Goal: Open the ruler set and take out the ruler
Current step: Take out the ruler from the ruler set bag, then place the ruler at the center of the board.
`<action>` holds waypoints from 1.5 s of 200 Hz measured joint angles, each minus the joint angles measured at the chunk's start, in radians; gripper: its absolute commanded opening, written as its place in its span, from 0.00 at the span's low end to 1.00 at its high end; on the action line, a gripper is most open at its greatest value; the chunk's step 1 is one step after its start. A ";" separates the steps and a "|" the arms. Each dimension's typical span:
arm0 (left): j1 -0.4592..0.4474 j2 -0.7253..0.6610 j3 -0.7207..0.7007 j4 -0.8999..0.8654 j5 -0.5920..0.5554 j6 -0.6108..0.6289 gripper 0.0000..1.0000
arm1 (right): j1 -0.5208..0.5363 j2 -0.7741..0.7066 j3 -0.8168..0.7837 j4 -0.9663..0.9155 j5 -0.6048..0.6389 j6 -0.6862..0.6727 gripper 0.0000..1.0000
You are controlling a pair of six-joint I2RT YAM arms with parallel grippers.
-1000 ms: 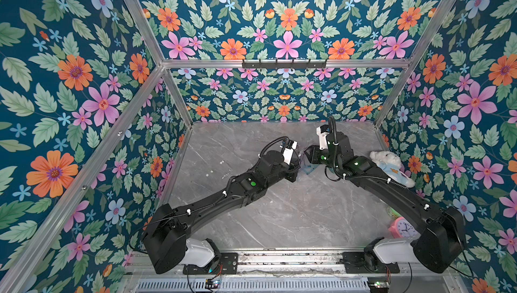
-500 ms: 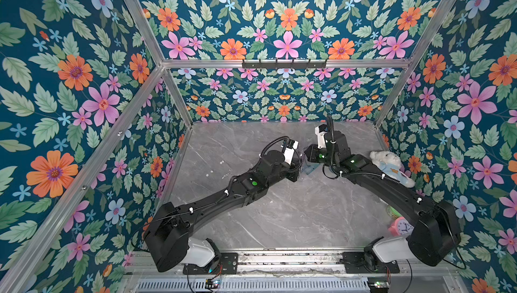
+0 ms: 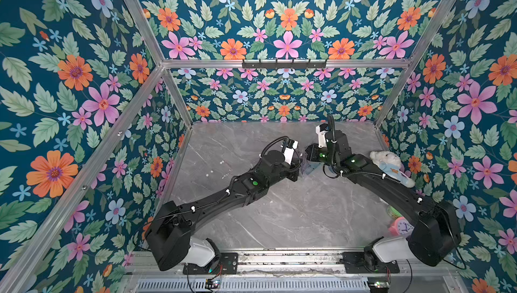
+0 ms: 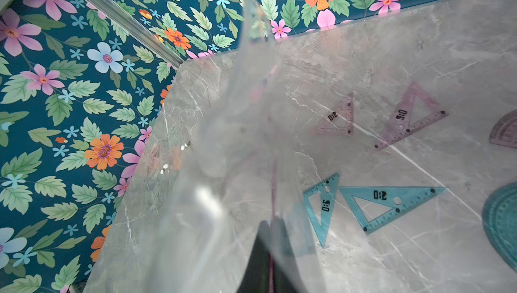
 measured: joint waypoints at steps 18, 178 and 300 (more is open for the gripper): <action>0.019 0.000 -0.012 0.003 -0.002 -0.012 0.00 | 0.000 -0.019 0.000 0.000 0.001 -0.006 0.00; 0.058 0.063 -0.016 0.012 -0.003 -0.029 0.00 | -0.061 -0.194 -0.042 0.010 -0.045 0.049 0.00; 0.167 0.033 -0.007 0.045 0.033 -0.032 0.00 | -0.168 -0.249 -0.407 0.003 -0.199 0.146 0.00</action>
